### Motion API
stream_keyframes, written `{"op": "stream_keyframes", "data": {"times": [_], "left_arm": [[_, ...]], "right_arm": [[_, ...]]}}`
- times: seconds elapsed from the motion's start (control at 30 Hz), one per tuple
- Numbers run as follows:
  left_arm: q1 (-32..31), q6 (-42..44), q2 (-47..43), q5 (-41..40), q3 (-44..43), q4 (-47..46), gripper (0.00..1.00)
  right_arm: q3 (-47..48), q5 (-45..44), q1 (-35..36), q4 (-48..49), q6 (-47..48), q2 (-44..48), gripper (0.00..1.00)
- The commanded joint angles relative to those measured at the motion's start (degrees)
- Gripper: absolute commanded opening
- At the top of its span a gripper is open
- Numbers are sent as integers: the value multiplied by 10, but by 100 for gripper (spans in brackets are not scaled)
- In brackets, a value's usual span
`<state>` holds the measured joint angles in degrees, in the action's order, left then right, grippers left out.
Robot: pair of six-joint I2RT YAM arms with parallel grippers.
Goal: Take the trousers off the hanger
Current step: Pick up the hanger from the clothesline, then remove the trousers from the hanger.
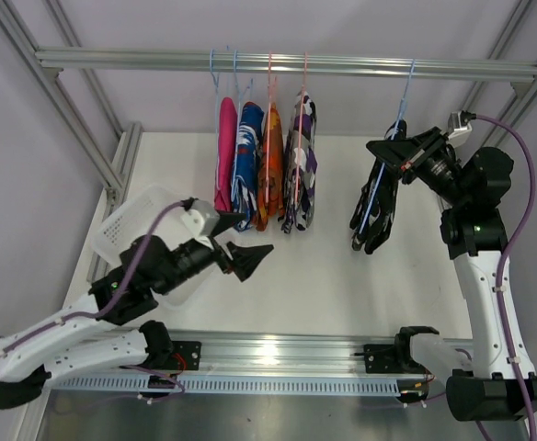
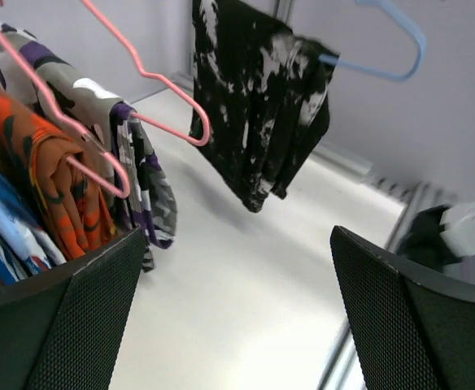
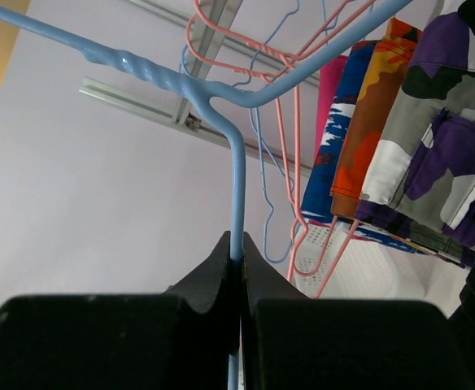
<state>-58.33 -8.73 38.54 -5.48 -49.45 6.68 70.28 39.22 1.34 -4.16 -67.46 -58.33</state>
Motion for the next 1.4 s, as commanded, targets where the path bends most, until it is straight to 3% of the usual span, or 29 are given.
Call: {"op": "stream_keyframes", "data": {"times": [0.0, 0.43, 0.7, 1.37], "left_arm": [[-80, 112, 49, -116, -19, -62, 99], [-115, 170, 163, -242, -11, -324, 99], [-154, 201, 231, -252, -45, -373, 99], [-223, 179, 302, -263, -1, -464, 100]], "right_arm": [[28, -27, 6, 85, -13, 42, 0], [-1, -84, 82, 60, -65, 80, 0], [-17, -112, 117, 68, -81, 82, 0], [-10, -112, 120, 86, -110, 80, 0]]}}
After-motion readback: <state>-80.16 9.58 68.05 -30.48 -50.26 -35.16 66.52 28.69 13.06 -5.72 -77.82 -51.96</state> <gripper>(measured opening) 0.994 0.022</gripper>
